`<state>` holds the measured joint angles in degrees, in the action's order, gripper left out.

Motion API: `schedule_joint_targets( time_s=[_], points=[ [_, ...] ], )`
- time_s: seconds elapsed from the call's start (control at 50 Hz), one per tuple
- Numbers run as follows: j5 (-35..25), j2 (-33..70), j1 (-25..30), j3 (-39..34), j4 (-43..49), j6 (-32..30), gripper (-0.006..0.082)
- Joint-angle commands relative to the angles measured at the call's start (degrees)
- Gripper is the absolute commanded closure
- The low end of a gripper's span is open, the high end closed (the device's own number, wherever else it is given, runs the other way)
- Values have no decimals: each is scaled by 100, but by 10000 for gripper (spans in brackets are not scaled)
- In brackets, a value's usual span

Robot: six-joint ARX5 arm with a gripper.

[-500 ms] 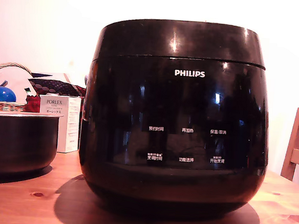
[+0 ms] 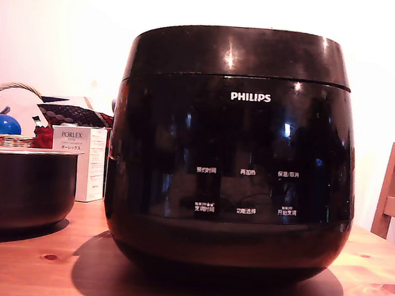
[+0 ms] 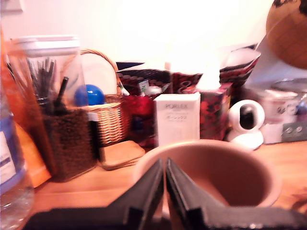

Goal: Open the rice cooker by pressing the large metal button on the top of its lid with medium force

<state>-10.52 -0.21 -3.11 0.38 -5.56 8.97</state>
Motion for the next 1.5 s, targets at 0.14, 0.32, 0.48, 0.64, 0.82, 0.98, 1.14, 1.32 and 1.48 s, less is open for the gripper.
schedule_joint_targets(
  time_s=[0.14,0.32,0.48,0.64,0.82,0.98,1.14,1.32,1.48],
  points=[
    [-1121,-52,28,275,-278,1084,791],
    [-1897,20,260,1084,584,1019,791],
    [-2728,372,291,1873,1757,455,791],
    [-3324,988,293,2378,2256,-424,791],
    [-4019,1676,389,2789,2264,-673,791],
    [-4140,2208,699,3040,2055,-844,791],
    [-4155,2839,1139,3248,1714,-968,791],
    [-4142,3595,1856,3346,1060,-1121,791],
    [-3751,4345,2686,3447,319,-1250,791]
  ],
)
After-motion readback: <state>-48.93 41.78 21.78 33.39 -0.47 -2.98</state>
